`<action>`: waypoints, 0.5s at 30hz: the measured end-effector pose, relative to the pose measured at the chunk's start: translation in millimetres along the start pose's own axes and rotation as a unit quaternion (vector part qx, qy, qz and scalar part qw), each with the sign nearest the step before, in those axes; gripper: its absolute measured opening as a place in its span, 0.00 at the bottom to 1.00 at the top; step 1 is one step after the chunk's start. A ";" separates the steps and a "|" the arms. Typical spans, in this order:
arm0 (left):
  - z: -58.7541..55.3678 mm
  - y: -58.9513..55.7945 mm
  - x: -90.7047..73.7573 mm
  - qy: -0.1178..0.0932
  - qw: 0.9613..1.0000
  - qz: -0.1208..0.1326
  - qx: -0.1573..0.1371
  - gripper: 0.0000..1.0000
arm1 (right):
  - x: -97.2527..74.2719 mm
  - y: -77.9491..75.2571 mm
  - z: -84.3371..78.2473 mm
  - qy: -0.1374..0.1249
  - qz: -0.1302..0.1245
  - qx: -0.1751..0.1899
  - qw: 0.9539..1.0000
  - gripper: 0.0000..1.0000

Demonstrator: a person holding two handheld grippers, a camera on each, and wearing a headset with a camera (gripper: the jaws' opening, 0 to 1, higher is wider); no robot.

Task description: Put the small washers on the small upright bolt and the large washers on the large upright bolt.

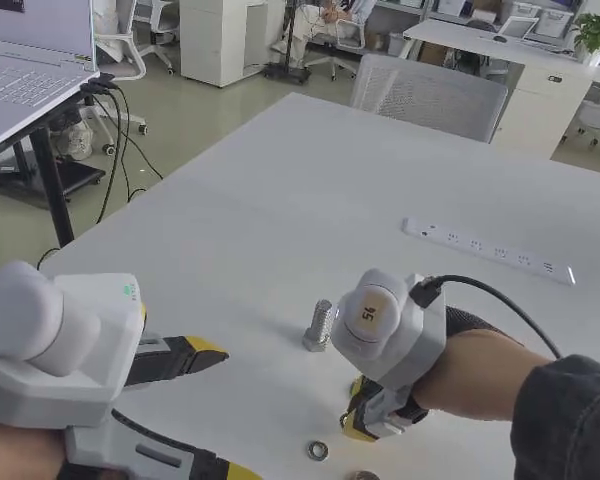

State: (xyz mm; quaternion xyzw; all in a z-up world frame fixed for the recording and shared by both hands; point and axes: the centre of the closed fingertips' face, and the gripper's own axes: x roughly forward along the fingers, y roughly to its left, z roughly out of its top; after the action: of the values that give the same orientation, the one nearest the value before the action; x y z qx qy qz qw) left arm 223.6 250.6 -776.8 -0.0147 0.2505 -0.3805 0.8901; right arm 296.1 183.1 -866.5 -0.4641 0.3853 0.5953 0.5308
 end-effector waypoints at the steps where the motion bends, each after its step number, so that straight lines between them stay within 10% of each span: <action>1: -0.1 0.0 0.0 0.000 1.000 0.000 0.000 0.90 | -1.9 0.7 -0.9 -0.001 -0.001 0.001 1.000 0.14; 15: -0.4 0.0 -0.3 0.002 1.000 0.000 0.003 0.90 | -25.3 11.5 -22.9 -0.015 -0.009 0.032 0.999 0.14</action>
State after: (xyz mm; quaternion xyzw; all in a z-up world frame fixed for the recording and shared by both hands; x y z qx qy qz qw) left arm 223.2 250.8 -777.0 -0.0117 0.2513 -0.3812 0.8896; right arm 288.2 152.7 -848.8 -0.4414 0.3918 0.5845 0.5568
